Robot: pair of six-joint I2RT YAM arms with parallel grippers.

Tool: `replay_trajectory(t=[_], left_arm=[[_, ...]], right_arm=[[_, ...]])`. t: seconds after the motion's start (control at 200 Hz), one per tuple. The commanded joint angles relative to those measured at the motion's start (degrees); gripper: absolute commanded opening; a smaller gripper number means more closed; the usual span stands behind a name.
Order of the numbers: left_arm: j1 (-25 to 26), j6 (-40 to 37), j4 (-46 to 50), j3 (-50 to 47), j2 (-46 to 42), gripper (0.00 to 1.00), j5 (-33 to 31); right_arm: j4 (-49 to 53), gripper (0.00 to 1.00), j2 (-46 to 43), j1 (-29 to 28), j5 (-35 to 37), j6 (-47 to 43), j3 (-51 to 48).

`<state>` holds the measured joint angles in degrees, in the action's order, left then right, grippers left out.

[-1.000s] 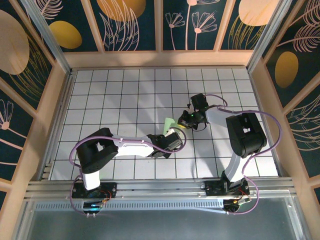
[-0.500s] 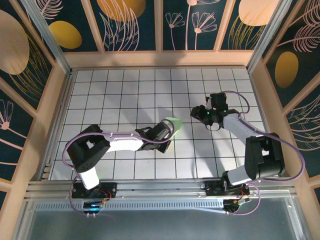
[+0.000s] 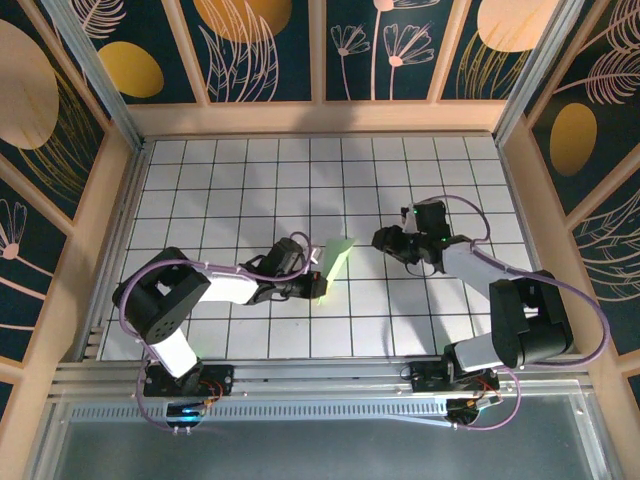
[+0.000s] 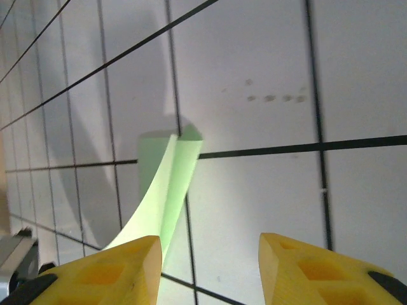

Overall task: Fold a paper plane with a square sheet of paper (fold left side to right side)
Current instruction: Fold the wing for the fifth time at the center of the table.

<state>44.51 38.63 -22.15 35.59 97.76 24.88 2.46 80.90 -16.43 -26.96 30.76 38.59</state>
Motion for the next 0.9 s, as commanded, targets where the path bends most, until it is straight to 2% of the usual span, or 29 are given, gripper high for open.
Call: replay_trajectory(t=[0.0,0.395,0.896], left_arm=[[-0.6,6.5,-11.4,-2.1,-0.1,0.00,5.4],[-1.6,9.0,-15.6,-4.6,0.0,0.00,5.8],[-1.9,9.9,-15.9,-4.1,2.7,0.00,6.3]], right_arm=[[-5.8,0.45,0.8,-3.0,-1.3,2.0,-1.3],[-13.9,0.44,7.8,-12.0,1.9,8.7,-0.4],[-16.4,0.41,12.6,-13.8,2.3,10.3,2.1]])
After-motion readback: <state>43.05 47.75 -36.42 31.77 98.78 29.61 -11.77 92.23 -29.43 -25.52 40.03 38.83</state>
